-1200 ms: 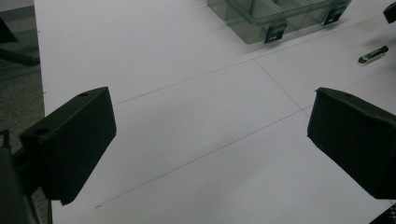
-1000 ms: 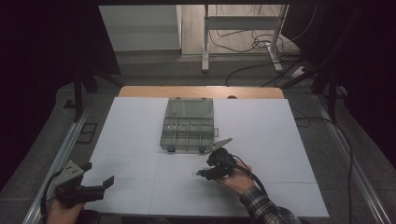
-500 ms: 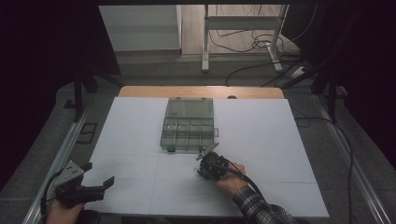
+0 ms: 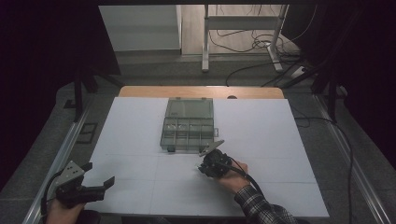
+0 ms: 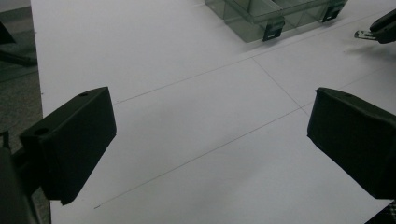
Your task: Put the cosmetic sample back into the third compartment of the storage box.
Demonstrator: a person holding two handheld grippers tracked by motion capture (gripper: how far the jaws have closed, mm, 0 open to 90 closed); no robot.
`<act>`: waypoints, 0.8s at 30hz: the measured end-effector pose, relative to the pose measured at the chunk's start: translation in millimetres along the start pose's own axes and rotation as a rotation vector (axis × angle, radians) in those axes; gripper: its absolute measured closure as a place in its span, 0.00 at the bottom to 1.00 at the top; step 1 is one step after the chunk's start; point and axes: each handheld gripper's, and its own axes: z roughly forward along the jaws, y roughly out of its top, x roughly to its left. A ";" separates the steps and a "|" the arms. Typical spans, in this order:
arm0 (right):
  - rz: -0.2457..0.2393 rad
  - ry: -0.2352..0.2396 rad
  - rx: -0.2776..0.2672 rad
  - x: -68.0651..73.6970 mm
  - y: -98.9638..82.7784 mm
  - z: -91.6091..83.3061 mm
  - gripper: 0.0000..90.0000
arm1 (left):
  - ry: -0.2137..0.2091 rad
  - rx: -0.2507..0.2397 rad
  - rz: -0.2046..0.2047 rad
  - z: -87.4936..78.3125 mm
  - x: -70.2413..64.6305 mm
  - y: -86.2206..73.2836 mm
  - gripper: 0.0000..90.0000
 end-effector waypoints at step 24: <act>0.070 -0.003 -0.107 -18.2 9.4 -24.5 0.90 | -0.001 0.003 0.003 0.5 -0.1 0.2 0.02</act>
